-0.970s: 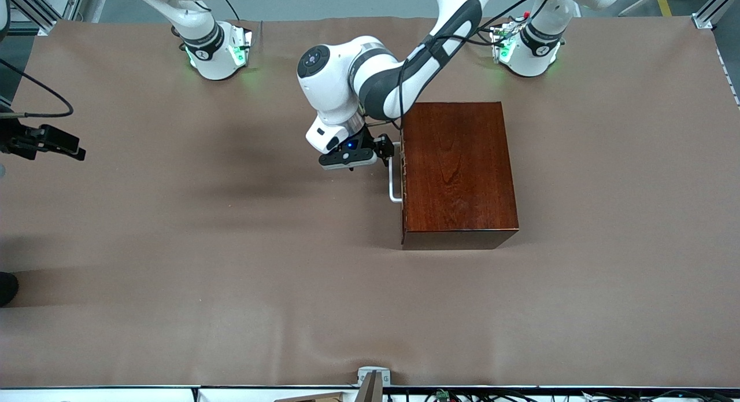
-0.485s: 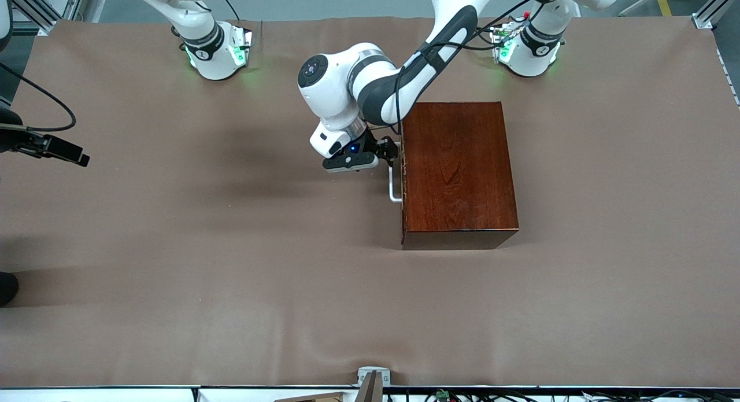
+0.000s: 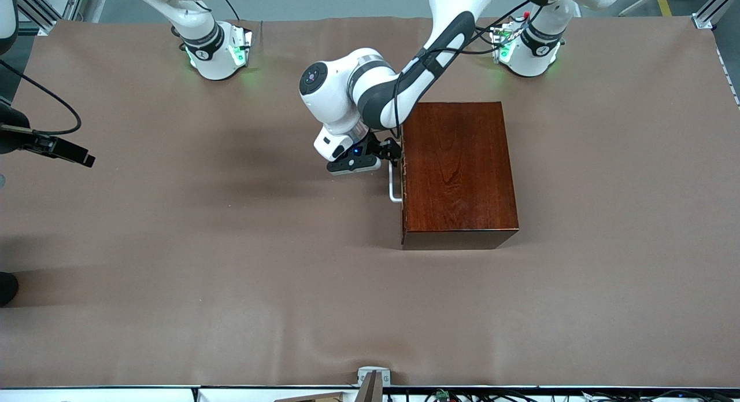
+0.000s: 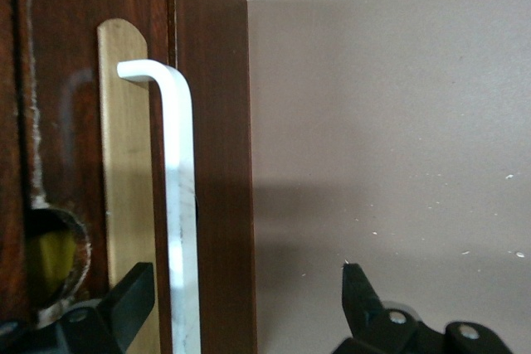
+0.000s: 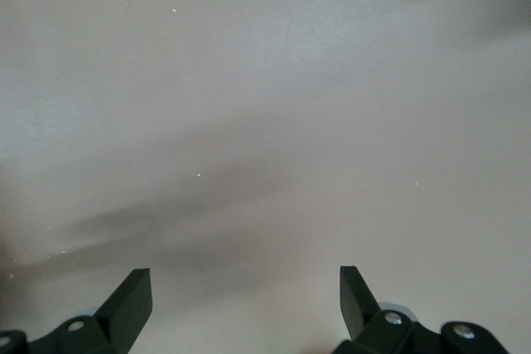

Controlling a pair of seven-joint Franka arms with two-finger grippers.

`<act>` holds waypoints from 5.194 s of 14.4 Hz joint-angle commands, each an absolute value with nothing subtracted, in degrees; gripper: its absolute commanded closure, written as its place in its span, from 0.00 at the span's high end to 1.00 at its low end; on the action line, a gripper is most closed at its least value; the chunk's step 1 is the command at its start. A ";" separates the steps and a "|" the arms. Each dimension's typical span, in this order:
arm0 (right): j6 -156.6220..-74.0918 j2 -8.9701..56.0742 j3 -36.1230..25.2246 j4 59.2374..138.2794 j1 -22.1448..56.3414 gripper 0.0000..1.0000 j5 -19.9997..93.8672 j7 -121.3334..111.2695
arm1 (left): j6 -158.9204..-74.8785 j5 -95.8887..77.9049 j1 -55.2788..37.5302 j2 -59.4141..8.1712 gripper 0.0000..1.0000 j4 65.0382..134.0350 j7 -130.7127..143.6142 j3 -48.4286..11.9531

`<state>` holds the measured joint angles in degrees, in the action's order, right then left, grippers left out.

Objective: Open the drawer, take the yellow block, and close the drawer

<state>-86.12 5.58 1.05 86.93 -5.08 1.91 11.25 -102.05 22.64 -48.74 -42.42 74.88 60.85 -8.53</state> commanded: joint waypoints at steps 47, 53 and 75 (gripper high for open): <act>-84.55 6.33 1.41 86.04 -1.59 1.00 3.16 13.54 | -123.05 23.47 -53.70 -45.88 1.00 69.61 75.94 -7.39; -84.46 6.33 1.41 86.22 -0.09 1.00 3.16 16.69 | -121.56 23.29 -53.26 -42.73 1.00 69.61 75.76 -7.30; -85.87 8.79 1.41 86.05 20.38 1.00 3.60 59.76 | -83.14 9.93 -16.54 -10.02 1.00 71.90 26.05 -7.47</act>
<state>-85.75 8.04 1.88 86.78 19.01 2.81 57.17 -83.62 11.26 -19.43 -12.14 69.81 31.58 -6.78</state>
